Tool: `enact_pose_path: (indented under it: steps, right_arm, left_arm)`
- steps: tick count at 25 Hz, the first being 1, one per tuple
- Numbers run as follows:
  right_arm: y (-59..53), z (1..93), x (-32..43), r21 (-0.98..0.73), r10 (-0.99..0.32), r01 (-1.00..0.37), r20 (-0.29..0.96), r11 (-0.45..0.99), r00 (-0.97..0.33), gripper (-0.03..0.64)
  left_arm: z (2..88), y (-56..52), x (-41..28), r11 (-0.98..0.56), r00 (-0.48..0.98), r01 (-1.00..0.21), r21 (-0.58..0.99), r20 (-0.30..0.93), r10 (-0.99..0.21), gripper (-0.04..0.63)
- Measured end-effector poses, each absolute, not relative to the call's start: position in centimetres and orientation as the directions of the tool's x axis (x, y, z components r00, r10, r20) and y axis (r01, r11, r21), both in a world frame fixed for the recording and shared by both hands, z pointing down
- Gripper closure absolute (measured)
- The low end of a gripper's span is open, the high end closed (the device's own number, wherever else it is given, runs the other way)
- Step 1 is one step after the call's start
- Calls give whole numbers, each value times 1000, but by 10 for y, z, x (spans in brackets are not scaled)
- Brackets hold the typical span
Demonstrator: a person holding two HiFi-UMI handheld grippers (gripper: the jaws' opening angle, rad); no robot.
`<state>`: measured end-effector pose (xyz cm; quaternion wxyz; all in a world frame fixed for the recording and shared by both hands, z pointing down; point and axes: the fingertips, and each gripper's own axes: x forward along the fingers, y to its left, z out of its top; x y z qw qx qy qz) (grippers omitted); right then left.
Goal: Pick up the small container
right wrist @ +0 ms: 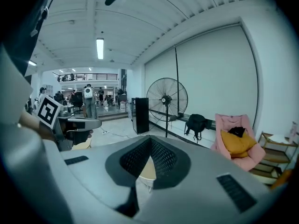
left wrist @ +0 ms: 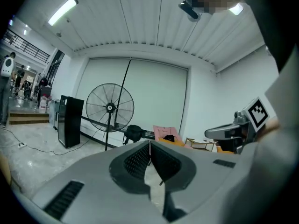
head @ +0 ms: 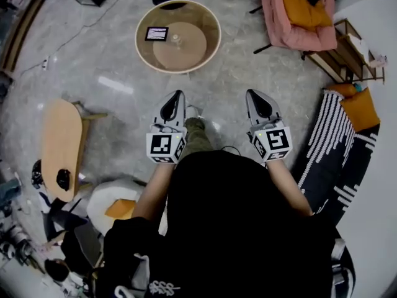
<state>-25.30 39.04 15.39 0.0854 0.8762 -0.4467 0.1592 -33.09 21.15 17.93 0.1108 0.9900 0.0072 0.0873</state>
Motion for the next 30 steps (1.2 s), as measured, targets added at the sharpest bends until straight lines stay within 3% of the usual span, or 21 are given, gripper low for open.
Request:
enact_pose_path:
  steps: [10, 19, 30]
  right_arm:
    - [309, 151, -195, 65, -735, -814, 394, -577, 552, 600]
    - [259, 147, -183, 82, -748, -844, 423, -530, 511, 600]
    - [198, 156, -159, 65, -816, -911, 423, -407, 395, 600]
  left_arm:
    - [182, 121, -267, -970, 989, 0, 244, 144, 37, 571]
    - [200, 74, -264, -932, 991, -82, 352, 130, -38, 571]
    - [210, 55, -271, -906, 978, -187, 380, 160, -134, 571]
